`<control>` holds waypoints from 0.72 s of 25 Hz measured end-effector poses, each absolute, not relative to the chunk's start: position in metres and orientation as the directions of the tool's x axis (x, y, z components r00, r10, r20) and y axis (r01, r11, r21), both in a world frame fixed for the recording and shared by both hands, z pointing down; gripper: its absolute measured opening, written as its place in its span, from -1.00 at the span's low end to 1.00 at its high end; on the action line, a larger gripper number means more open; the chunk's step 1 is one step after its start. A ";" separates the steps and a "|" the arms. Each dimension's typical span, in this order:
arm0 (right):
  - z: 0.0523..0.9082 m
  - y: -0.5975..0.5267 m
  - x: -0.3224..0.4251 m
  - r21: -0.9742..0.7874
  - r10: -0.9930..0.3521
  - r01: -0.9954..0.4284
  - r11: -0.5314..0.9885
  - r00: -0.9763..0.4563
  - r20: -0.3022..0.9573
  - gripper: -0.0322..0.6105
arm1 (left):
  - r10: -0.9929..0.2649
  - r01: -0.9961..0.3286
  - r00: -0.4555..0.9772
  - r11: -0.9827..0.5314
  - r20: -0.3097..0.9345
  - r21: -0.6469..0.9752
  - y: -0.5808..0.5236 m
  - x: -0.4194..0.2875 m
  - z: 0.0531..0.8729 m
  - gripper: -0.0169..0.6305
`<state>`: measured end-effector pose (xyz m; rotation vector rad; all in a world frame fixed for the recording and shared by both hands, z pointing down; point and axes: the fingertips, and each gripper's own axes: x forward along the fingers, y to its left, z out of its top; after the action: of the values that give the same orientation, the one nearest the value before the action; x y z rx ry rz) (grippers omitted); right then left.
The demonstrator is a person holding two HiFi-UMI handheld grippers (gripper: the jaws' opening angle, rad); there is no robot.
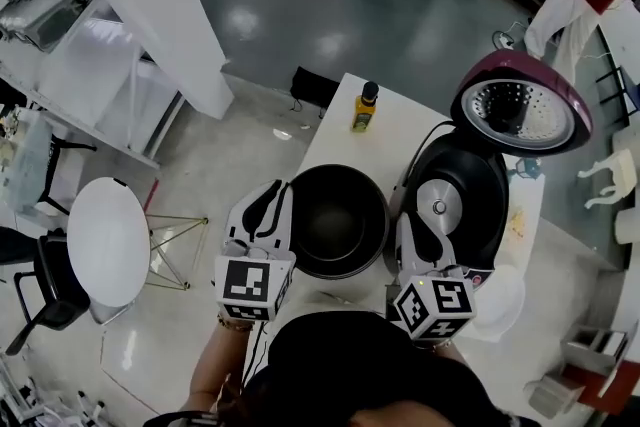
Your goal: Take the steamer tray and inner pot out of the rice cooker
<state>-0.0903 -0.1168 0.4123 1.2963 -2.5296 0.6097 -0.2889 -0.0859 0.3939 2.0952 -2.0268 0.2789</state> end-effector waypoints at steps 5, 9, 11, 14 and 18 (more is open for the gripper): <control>0.397 -0.118 -0.089 -0.274 -0.730 -0.796 0.539 -0.604 0.319 -0.88 | -0.971 -0.988 -0.068 0.098 0.231 0.121 -0.064 -0.293 0.392 -0.94; 0.393 -0.118 -0.089 -0.274 -0.722 -0.779 0.564 -0.626 0.295 -0.88 | -0.963 -0.980 -0.108 0.145 0.246 0.137 -0.051 -0.289 0.397 -0.94; 0.394 -0.118 -0.086 -0.265 -0.725 -0.783 0.562 -0.621 0.299 -0.88 | -0.960 -0.980 -0.112 0.149 0.255 0.130 -0.048 -0.286 0.401 -0.94; 0.396 -0.118 -0.082 -0.252 -0.733 -0.794 0.554 -0.608 0.304 -0.88 | -0.955 -0.977 -0.129 0.169 0.269 0.131 -0.043 -0.288 0.404 -0.94; 0.399 -0.115 -0.083 -0.242 -0.726 -0.790 0.563 -0.613 0.312 -0.88 | -0.949 -0.966 -0.148 0.199 0.279 0.165 -0.037 -0.294 0.405 -0.94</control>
<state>-0.0832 -0.1148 0.3993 1.2817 -2.6174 0.5393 -0.2938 -0.0371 0.4053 1.8043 -2.1603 0.0757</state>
